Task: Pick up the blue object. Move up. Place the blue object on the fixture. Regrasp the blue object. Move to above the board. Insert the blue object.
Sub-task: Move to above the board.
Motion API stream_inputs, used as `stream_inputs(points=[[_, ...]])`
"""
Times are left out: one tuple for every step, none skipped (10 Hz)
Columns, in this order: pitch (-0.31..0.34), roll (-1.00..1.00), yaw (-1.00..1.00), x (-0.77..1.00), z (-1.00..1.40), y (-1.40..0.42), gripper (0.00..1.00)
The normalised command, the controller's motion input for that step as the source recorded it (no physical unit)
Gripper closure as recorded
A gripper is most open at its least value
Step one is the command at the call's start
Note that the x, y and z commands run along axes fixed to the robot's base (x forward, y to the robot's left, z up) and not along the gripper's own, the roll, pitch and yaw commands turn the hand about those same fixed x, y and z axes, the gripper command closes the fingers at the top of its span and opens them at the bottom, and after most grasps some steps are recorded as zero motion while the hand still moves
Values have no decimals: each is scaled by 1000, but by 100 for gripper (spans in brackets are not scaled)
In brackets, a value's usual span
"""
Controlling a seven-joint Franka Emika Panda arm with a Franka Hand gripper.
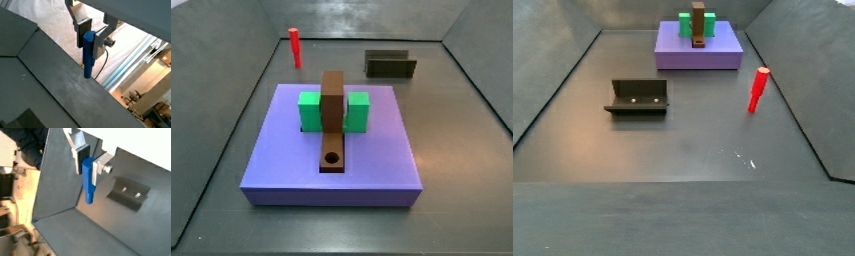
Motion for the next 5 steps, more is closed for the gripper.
stream_inputs(points=[[331, -1000, 10, -948, 261, -1400, 100], [323, -1000, 33, -994, 272, -1400, 100], [327, -1000, 56, -975, 251, -1400, 100], [330, -1000, 75, -962, 261, -1400, 100], [330, -1000, 97, -567, 168, -772, 100]])
